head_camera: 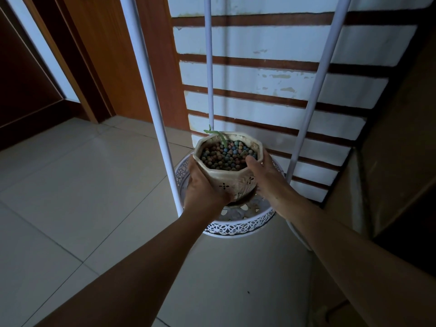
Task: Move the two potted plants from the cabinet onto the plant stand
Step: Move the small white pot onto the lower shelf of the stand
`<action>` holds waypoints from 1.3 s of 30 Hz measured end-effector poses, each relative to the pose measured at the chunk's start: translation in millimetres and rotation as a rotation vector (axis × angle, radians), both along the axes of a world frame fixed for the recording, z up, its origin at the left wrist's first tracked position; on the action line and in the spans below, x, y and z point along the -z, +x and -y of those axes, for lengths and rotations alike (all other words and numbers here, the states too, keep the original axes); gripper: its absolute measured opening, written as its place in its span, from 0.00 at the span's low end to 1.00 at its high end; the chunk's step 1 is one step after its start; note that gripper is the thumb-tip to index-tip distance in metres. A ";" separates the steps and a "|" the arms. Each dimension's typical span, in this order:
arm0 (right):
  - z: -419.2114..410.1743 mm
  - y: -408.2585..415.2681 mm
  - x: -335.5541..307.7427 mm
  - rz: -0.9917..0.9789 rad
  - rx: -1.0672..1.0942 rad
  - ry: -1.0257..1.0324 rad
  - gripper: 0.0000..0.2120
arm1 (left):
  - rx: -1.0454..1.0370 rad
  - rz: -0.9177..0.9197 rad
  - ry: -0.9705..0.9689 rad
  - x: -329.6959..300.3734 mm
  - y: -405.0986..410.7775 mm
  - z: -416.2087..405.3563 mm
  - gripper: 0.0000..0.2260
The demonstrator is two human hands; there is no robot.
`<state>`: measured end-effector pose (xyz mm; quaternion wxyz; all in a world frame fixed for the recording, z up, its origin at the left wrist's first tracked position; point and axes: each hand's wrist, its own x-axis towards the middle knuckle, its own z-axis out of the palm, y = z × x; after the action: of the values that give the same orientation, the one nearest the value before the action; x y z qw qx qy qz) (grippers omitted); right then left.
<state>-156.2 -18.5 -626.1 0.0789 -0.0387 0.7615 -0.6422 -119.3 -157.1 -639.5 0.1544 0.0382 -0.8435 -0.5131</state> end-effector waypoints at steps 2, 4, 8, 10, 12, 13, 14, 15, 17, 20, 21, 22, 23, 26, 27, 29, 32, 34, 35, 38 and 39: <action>-0.3 1.4 -2.8 -0.006 -0.008 0.035 0.26 | -0.021 0.008 -0.002 -2.7 2.0 -3.2 0.47; -1.3 5.9 -5.7 -0.029 -0.001 0.097 0.27 | -0.033 0.024 -0.027 -4.6 5.8 -6.1 0.49; -9.5 22.2 -20.3 -0.018 -0.002 0.134 0.33 | -0.016 0.065 -0.044 -20.4 23.5 -12.9 0.54; -13.1 33.6 -32.5 -0.028 0.013 0.138 0.34 | 0.012 0.079 -0.035 -35.0 32.2 -15.3 0.52; -13.1 46.9 -46.9 -0.043 0.008 0.150 0.34 | 0.030 0.109 -0.042 -49.4 41.6 -16.5 0.50; -12.7 54.8 -54.5 -0.055 0.003 0.171 0.34 | 0.039 0.143 -0.063 -56.3 47.6 -17.4 0.50; -12.5 63.7 -62.7 -0.066 0.006 0.195 0.34 | 0.054 0.186 -0.097 -63.5 55.1 -18.3 0.49; -13.2 73.6 -71.3 -0.073 0.019 0.214 0.34 | 0.070 0.229 -0.137 -70.7 63.6 -18.9 0.48; -17.0 93.6 -88.6 -0.065 0.068 0.219 0.33 | 0.085 0.317 -0.217 -87.2 81.9 -19.4 0.45; -25.0 123.6 -118.9 0.002 0.105 0.255 0.33 | 0.119 0.408 -0.291 -120.7 109.2 -17.2 0.41; -26.9 132.9 -132.1 0.028 0.106 0.282 0.33 | 0.129 0.433 -0.301 -135.8 116.7 -15.5 0.40; -28.0 141.2 -144.2 0.052 0.107 0.310 0.34 | 0.139 0.455 -0.306 -150.9 123.3 -14.3 0.39; -28.8 148.3 -157.8 0.070 0.111 0.330 0.34 | 0.148 0.472 -0.307 -166.3 128.4 -13.6 0.39; -28.8 167.8 -204.5 0.111 0.126 0.341 0.34 | 0.186 0.501 -0.308 -219.3 142.8 -14.6 0.39; -28.6 174.5 -222.3 0.123 0.132 0.341 0.35 | 0.204 0.504 -0.313 -238.5 147.9 -15.1 0.39; -27.4 188.5 -255.7 0.143 0.152 0.340 0.35 | 0.229 0.511 -0.314 -273.2 158.8 -13.9 0.39; -26.8 209.0 -306.5 0.139 0.168 0.346 0.35 | 0.273 0.524 -0.315 -324.8 175.2 -7.4 0.39; -28.6 220.2 -342.1 0.137 0.190 0.341 0.33 | 0.296 0.544 -0.285 -358.5 181.9 -3.3 0.39; -29.2 224.2 -355.6 0.137 0.194 0.337 0.33 | 0.296 0.558 -0.251 -372.2 184.9 -2.5 0.38; -31.2 236.3 -401.0 0.103 0.198 0.364 0.33 | 0.293 0.574 -0.175 -414.9 190.9 -2.0 0.37; -31.6 239.2 -412.1 0.093 0.199 0.366 0.32 | 0.302 0.569 -0.171 -425.3 192.4 -3.1 0.36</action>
<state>82.9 13.2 -214.0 0.0559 0.0815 0.8610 -0.4989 73.1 -154.1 -214.2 -0.1625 0.0415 -0.8890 -0.4262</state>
